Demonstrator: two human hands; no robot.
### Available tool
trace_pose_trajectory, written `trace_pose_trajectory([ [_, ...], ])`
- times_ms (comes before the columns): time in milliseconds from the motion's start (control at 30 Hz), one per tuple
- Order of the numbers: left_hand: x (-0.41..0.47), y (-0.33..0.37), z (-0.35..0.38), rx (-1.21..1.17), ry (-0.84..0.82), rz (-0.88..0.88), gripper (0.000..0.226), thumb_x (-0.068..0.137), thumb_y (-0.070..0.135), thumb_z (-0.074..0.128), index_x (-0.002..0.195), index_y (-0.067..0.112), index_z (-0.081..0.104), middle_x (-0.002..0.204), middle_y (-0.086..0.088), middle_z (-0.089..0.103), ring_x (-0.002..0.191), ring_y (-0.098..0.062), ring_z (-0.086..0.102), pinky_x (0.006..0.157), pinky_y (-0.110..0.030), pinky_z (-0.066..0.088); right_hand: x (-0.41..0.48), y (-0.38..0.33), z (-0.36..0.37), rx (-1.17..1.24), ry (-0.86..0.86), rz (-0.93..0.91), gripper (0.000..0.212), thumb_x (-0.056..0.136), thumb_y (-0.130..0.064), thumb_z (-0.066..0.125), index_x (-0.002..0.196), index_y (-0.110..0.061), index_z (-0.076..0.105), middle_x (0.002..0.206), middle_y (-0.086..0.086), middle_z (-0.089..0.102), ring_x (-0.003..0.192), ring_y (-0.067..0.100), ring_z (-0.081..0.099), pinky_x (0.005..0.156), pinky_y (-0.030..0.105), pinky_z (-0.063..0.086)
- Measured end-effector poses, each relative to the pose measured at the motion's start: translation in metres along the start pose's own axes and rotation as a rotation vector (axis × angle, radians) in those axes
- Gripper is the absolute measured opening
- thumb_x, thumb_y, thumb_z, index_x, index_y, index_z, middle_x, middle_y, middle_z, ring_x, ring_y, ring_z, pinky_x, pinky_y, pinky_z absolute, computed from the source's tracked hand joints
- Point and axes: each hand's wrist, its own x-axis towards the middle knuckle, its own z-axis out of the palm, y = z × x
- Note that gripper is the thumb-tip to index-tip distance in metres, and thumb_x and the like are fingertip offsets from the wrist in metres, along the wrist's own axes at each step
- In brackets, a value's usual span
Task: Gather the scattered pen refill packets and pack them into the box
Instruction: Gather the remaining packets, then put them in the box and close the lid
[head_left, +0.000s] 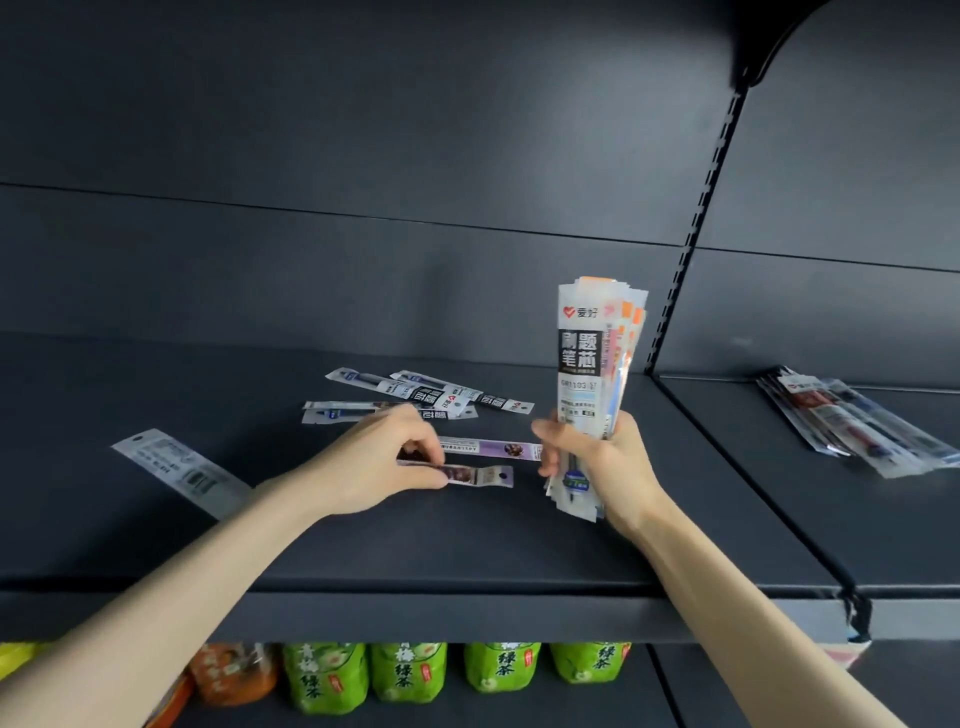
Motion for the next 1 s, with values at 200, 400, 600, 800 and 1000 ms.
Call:
trace_pose_trajectory([
  [200,0.042,0.009,0.007,-0.003,-0.103,-0.049,0.025,0.071,0.032,0.079,0.085,0.033,0.059,0.101,0.007,0.058,0.095,-0.014,0.056,0.090,-0.038,0.046,0.000,0.003,-0.002,0.037,0.067,0.012,0.015,0.068,-0.010,0.065,0.060,-0.009,0.052,0.048,0.007,0.047,0.043,0.020,0.044,0.053,0.034,0.046],
  [400,0.055,0.023,-0.002,-0.025,-0.312,-0.093,0.015,0.077,0.018,0.075,0.090,0.015,0.068,0.072,0.003,0.062,0.063,-0.013,0.053,0.066,-0.026,0.041,0.000,0.001,-0.001,0.031,0.027,0.013,0.022,0.074,-0.006,0.065,0.057,-0.013,0.053,0.048,0.005,0.050,0.043,0.018,0.045,0.054,0.034,0.047],
  [600,0.043,0.030,0.000,-0.473,0.222,-0.118,0.018,0.075,0.021,0.077,0.068,0.008,0.066,0.060,-0.003,0.058,0.056,-0.014,0.049,0.055,-0.026,0.038,0.000,0.000,0.000,0.053,-0.010,0.054,0.018,0.083,-0.007,0.070,0.071,-0.008,0.057,0.055,0.008,0.054,0.048,0.019,0.052,0.056,0.033,0.050],
  [800,0.024,0.066,0.003,-0.889,0.353,-0.028,0.037,0.064,0.031,0.076,0.082,0.000,0.068,0.074,-0.006,0.068,0.069,-0.010,0.064,0.068,-0.020,0.052,0.002,-0.005,0.008,0.173,-0.192,0.079,0.026,0.070,-0.020,0.077,0.090,-0.009,0.064,0.071,0.000,0.069,0.066,0.019,0.064,0.065,0.030,0.055],
  [1000,0.022,0.075,0.006,-0.900,0.389,0.013,0.040,0.059,0.034,0.076,0.066,-0.003,0.061,0.066,-0.003,0.069,0.065,-0.010,0.065,0.065,-0.021,0.052,-0.001,-0.012,0.024,0.124,-0.331,0.055,0.025,0.067,-0.007,0.073,0.088,-0.020,0.067,0.074,-0.007,0.069,0.074,0.011,0.068,0.068,0.025,0.054],
])
